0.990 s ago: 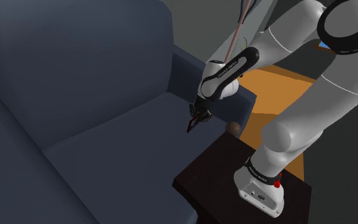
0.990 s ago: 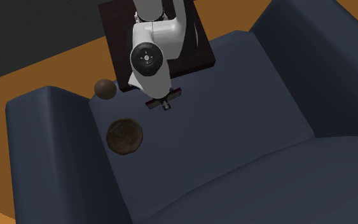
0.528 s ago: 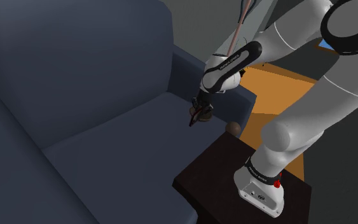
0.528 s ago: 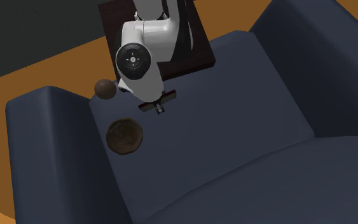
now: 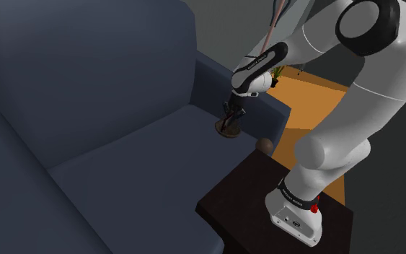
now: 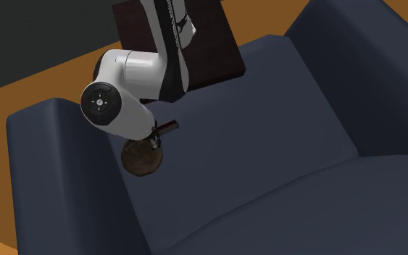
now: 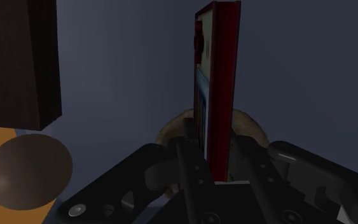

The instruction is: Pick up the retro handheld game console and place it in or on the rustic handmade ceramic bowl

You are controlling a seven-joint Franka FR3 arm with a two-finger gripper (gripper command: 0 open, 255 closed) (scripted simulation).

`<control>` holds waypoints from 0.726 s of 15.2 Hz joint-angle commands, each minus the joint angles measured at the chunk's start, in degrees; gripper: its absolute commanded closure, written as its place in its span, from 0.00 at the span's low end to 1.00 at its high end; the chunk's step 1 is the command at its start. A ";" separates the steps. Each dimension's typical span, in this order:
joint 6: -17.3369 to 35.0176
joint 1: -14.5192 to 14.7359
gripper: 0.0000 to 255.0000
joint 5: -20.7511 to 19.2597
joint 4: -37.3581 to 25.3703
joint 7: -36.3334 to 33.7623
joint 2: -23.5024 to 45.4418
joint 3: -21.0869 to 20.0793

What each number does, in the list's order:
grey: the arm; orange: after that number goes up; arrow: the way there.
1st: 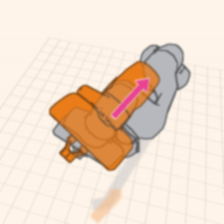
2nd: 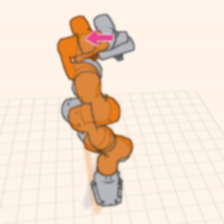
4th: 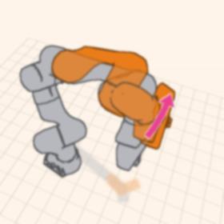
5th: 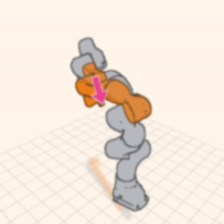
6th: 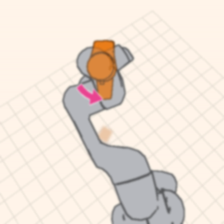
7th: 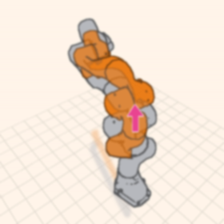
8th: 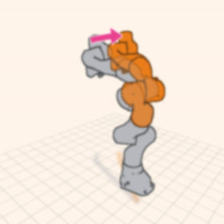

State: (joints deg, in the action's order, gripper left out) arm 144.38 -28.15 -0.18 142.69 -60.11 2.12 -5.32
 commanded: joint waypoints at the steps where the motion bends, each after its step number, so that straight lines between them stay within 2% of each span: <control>1: -1.55 -1.22 1.00 -0.32 -4.12 2.17 2.59 1.15; 7: -5.50 -4.47 1.00 -0.42 -16.28 7.80 10.79 3.56; 11: -3.91 -4.76 1.00 -0.48 -17.25 8.25 13.35 3.76</control>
State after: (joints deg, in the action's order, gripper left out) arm 139.80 -32.87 -0.65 125.56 -51.96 14.70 -1.59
